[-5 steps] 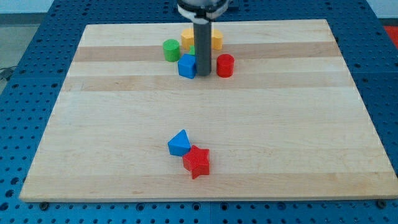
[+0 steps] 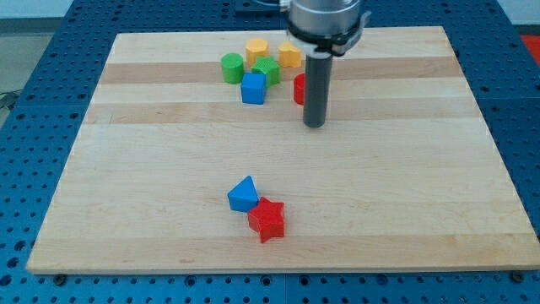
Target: Move the red circle slightly up
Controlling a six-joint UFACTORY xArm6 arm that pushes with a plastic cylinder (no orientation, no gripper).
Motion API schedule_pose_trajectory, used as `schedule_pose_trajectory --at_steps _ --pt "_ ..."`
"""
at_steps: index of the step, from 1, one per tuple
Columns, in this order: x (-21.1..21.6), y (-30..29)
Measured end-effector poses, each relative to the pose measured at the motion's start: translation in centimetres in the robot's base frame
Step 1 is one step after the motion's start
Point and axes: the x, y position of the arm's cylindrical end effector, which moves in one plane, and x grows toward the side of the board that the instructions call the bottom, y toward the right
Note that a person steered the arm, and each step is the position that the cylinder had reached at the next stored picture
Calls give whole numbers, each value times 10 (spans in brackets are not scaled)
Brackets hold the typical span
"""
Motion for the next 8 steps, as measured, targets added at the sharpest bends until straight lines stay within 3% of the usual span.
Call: schedule_pose_trajectory --at_steps 2,5,6,8 --pt "2 4" --pt "-79 -53" --pt "-75 -52" --pt "12 -32"
